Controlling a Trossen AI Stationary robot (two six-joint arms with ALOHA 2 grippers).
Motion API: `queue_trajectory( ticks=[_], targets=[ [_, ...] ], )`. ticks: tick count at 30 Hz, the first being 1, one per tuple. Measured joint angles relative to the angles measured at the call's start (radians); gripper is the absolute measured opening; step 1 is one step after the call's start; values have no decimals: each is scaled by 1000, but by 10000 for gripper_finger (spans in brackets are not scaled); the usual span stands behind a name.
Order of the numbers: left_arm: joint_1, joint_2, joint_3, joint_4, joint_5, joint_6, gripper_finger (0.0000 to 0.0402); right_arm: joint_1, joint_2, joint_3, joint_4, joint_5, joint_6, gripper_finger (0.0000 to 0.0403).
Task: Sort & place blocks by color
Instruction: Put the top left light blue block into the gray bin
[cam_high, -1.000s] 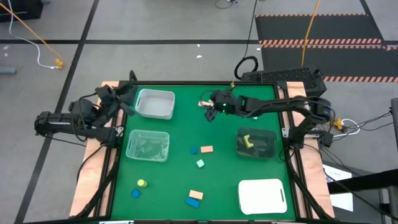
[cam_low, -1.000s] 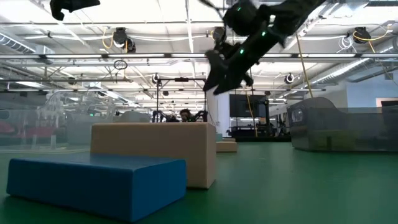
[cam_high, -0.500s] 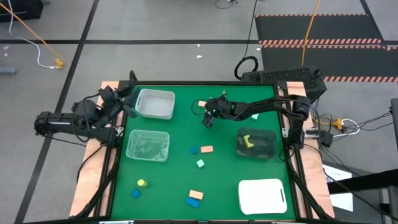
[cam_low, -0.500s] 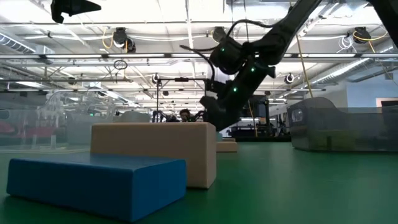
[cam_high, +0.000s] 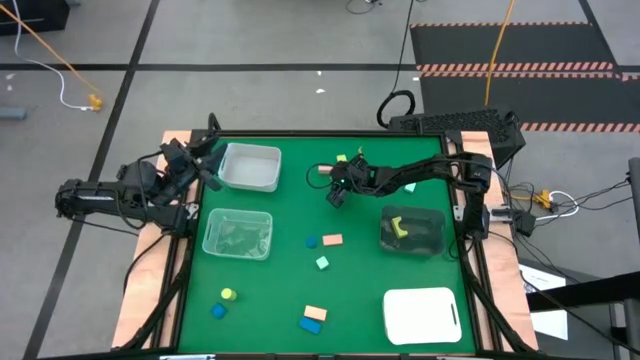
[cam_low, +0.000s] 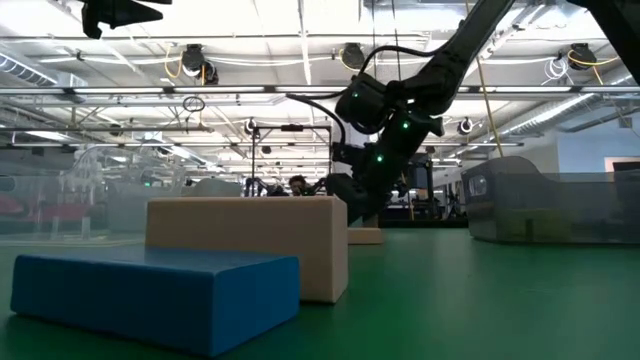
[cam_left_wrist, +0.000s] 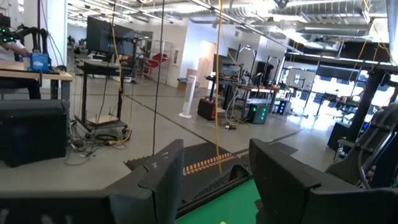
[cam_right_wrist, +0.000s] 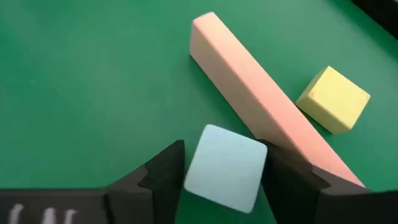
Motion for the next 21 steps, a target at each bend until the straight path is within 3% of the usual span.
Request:
queue_trajectory(
  ticks=[6, 13, 17, 21],
  targets=[
    [0, 0, 0, -3, 0, -1, 184, 0, -1, 0, 5, -1, 0, 116],
    [0, 6, 0, -18, 0, -55, 184, 1, -71, 0, 10, -89, 40, 116],
    [1, 46, 0, -50, 0, -122, 184, 2, -163, 0, 143, -158, 42, 116],
    [1, 131, 0, -45, 0, -193, 184, 2, -244, 0, 398, -218, 103, 116]
  ],
)
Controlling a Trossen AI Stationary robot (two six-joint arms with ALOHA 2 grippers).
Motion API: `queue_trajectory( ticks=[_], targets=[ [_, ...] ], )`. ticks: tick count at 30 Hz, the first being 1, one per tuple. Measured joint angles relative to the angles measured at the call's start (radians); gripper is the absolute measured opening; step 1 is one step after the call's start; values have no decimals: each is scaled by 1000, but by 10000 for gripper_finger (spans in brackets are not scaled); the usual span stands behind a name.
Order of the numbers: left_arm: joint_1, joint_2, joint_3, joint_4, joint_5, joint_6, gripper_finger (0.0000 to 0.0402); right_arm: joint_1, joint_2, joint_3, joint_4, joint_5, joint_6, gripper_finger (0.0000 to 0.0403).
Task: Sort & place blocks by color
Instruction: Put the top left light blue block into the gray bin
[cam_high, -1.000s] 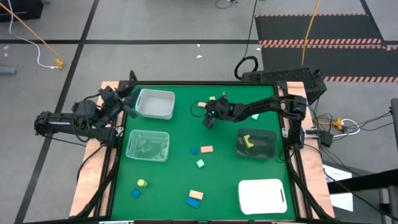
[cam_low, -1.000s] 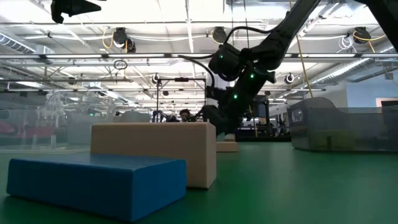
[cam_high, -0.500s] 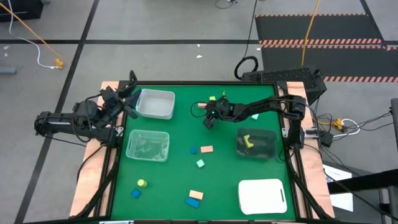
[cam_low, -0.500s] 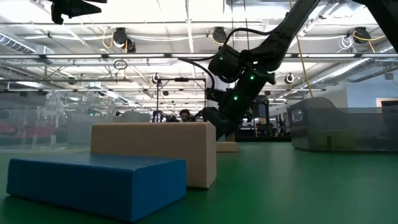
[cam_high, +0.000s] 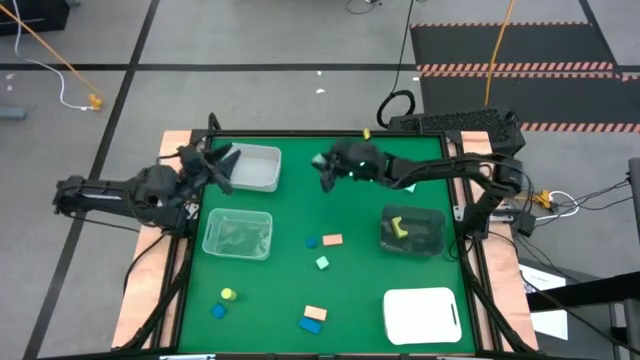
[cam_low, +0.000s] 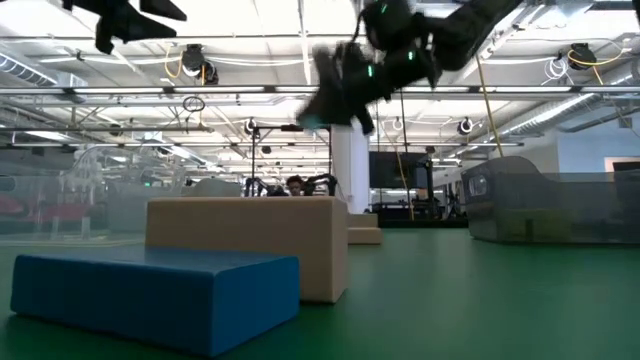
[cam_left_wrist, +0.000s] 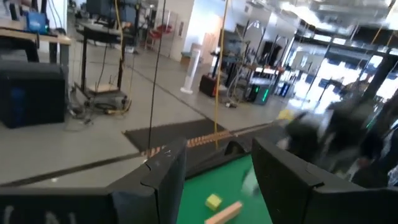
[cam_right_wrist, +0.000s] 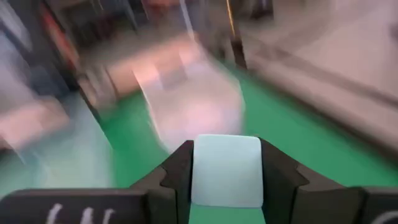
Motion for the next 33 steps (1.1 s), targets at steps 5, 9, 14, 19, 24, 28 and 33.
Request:
queue_trajectory(
  ticks=[5, 9, 14, 19, 24, 28, 33],
  targets=[
    [9, 139, 0, 22, 2, 278, 184, -3, -70, 0, 235, -19, 334, 116],
    [42, 255, 0, 160, 61, 582, 184, 4, -93, 0, 288, -18, 563, 116],
    [73, 384, 0, 386, 256, 686, 184, 57, -92, 0, 325, -18, 697, 127],
    [76, 464, 0, 510, 387, 687, 184, 112, -92, 0, 328, 12, 672, 122],
    [69, 523, 0, 639, 493, 641, 184, 124, -92, 0, 329, 11, 692, 121],
    [67, 570, 0, 740, 498, 661, 184, 133, -92, 0, 329, -18, 705, 121],
    [65, 606, 20, 775, 498, 660, 184, 139, -92, 0, 329, -71, 735, 122]
  ],
)
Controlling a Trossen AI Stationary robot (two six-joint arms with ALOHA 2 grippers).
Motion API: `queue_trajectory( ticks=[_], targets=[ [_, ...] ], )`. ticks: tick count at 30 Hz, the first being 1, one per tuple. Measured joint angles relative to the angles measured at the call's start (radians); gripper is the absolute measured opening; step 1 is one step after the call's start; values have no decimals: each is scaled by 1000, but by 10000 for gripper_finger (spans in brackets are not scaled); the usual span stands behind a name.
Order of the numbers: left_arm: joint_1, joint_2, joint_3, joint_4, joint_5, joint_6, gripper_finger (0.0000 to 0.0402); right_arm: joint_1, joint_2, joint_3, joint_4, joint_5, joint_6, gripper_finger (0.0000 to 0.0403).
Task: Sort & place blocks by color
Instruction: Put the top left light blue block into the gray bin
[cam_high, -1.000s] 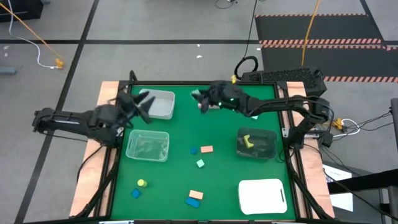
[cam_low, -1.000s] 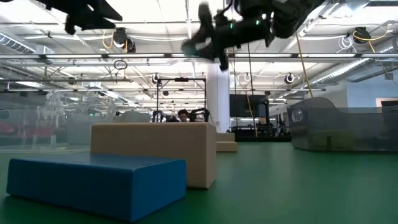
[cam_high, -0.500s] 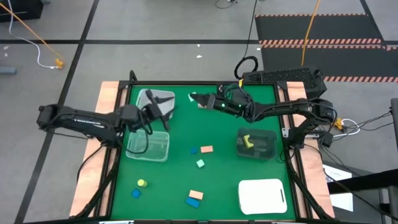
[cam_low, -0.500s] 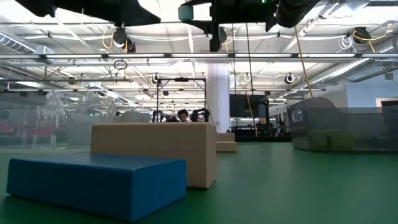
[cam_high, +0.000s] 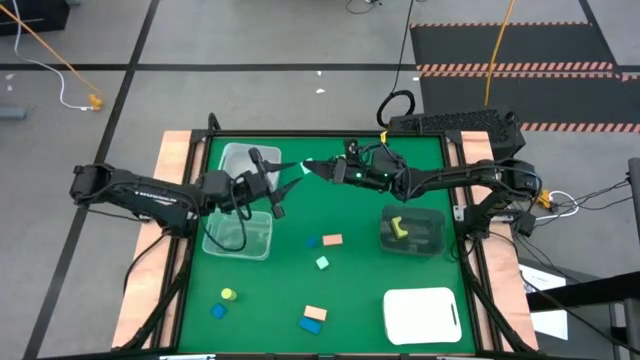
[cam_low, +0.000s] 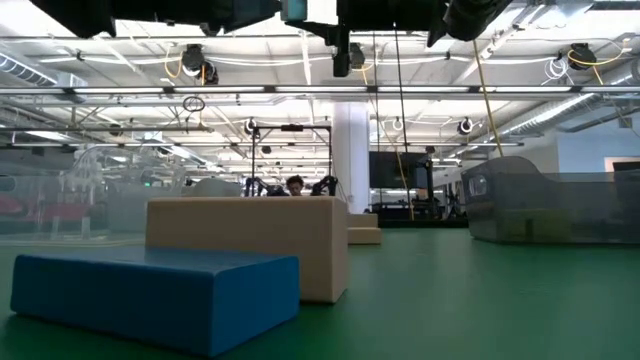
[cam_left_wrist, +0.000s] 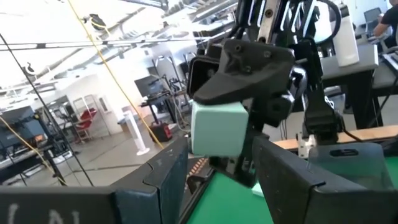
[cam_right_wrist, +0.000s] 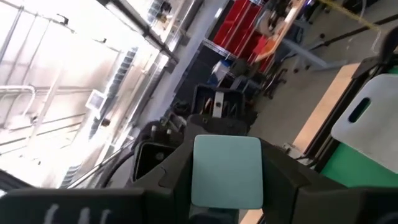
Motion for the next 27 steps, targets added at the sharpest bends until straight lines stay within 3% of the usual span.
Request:
queue_trajectory(
  ticks=[11, 21, 27],
  targets=[
    [-5, 12, 165, -273, -3, -35, 184, -2, 0, 0, -8, 0, 10, 122],
    [-2, 114, 199, -255, -73, -10, 184, -2, 1, -1, -13, 1, 3, 122],
    [-4, 110, 199, -248, -97, -39, 178, -1, 1, -1, -13, 1, -13, 123]
  ],
)
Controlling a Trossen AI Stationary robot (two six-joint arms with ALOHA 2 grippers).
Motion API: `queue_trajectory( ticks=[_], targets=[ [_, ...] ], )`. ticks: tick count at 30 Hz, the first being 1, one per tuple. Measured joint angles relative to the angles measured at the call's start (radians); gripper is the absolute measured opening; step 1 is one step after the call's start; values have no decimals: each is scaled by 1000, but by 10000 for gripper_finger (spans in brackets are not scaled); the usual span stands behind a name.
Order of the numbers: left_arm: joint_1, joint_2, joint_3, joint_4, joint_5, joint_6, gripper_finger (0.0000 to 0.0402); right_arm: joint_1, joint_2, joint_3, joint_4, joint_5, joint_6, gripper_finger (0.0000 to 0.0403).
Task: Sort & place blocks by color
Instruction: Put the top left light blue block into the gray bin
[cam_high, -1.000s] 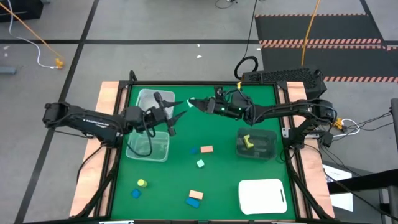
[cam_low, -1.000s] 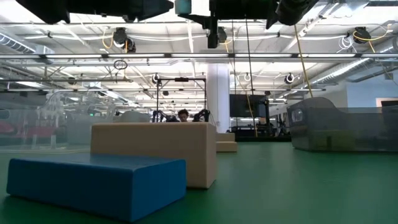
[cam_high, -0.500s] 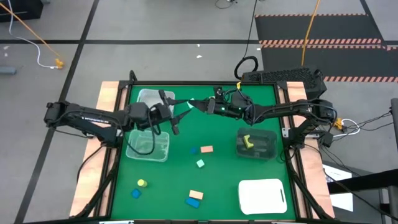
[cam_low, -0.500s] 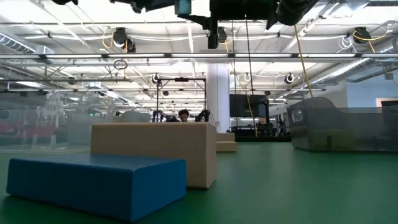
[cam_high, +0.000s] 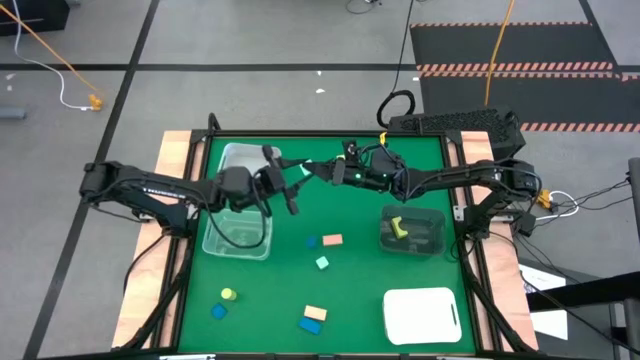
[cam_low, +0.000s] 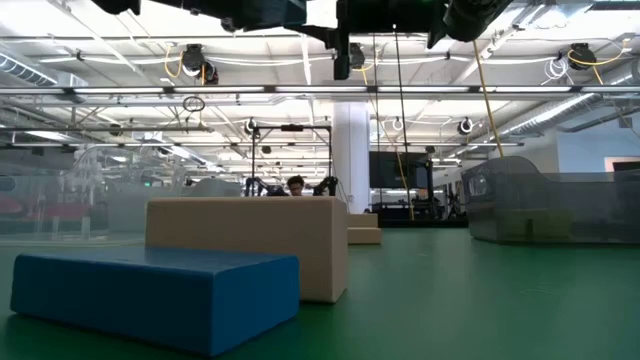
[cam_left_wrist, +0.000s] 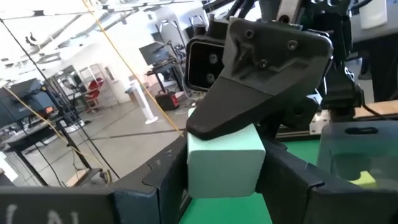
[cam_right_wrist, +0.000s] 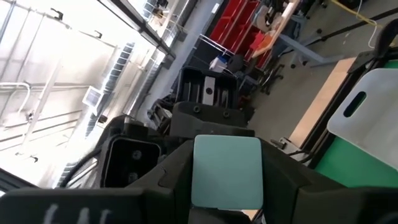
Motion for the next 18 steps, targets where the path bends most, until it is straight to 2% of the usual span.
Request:
queue_trajectory(
  ticks=[5, 9, 14, 18],
  targets=[
    [0, -10, -2, -10, -3, -2, 134, 0, -2, 1, -22, 0, -27, 134],
    [-3, -11, -3, -17, -23, -20, 135, -7, -2, 2, -54, -28, -49, 158],
    [-14, -29, -3, -48, -75, -24, 135, -49, -3, 3, -89, -87, -168, 194],
    [-14, -60, -3, -124, -159, -60, 135, -106, -15, 3, -120, -153, -243, 221]
  ],
)
